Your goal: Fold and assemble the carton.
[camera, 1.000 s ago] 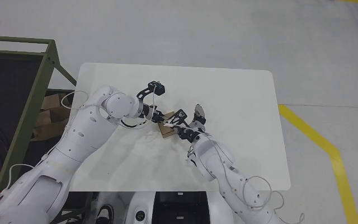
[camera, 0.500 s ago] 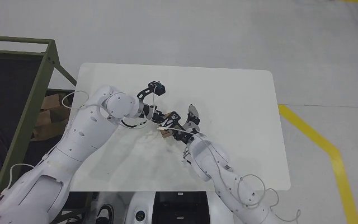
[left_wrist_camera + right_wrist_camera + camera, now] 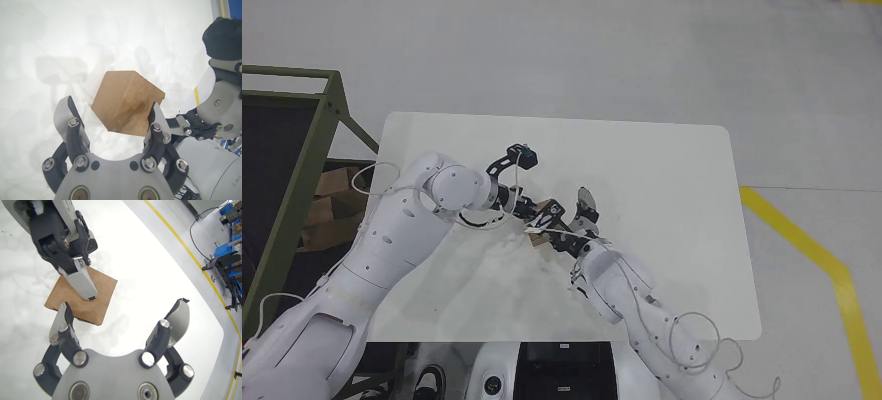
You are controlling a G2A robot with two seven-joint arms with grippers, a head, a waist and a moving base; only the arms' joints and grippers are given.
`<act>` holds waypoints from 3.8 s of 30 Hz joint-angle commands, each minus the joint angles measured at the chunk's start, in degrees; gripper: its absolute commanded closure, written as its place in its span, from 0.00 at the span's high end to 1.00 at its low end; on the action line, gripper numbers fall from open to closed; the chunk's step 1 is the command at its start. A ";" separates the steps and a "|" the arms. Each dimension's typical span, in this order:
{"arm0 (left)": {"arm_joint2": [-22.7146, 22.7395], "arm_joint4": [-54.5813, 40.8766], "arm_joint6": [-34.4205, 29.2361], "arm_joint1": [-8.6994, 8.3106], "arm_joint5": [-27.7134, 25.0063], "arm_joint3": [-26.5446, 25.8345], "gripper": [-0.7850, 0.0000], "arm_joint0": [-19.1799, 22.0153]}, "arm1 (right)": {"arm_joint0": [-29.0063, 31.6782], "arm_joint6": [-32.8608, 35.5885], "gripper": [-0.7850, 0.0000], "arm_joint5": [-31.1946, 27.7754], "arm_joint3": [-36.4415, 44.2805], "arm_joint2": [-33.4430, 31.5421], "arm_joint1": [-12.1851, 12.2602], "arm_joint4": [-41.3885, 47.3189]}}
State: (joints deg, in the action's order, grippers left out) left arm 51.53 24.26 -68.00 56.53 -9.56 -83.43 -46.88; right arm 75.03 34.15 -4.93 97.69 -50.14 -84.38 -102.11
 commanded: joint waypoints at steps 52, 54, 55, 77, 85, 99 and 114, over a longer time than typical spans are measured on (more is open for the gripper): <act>9.45 3.58 -1.65 -3.71 -1.72 -1.70 0.92 -7.38 | -1.51 -2.12 1.00 -2.59 -6.12 -8.62 1.15 11.06; 9.07 3.60 -1.54 -3.59 -1.49 -1.47 0.92 -7.06 | -1.25 -2.49 1.00 -2.53 -5.87 -8.37 1.18 10.53; 8.83 3.64 -1.52 -3.52 -1.34 -1.36 0.93 -6.87 | -1.18 -2.48 1.00 -2.58 -5.75 -8.26 1.20 10.29; 7.69 3.10 -0.93 -2.87 -0.40 -0.36 0.93 -4.17 | 5.12 -4.69 1.00 -4.20 0.05 -10.49 2.70 5.43; 9.76 1.76 -2.15 -3.81 -6.44 -4.40 0.95 -6.71 | 8.20 -18.13 1.00 -19.40 0.43 -14.72 4.65 7.95; 6.04 7.33 -0.54 -3.56 -9.28 -7.68 0.99 -7.49 | 4.74 -24.27 1.00 -27.81 -5.39 -14.72 5.29 9.02; 3.23 7.83 -0.44 -2.79 -8.42 -6.59 0.95 -5.94 | -0.99 -32.53 1.00 -27.99 -15.21 -9.93 4.82 8.70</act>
State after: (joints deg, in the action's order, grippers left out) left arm 54.96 32.00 -68.37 53.69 -18.05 -90.05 -52.93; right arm 74.76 1.94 -33.29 83.58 -60.75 -79.42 -93.41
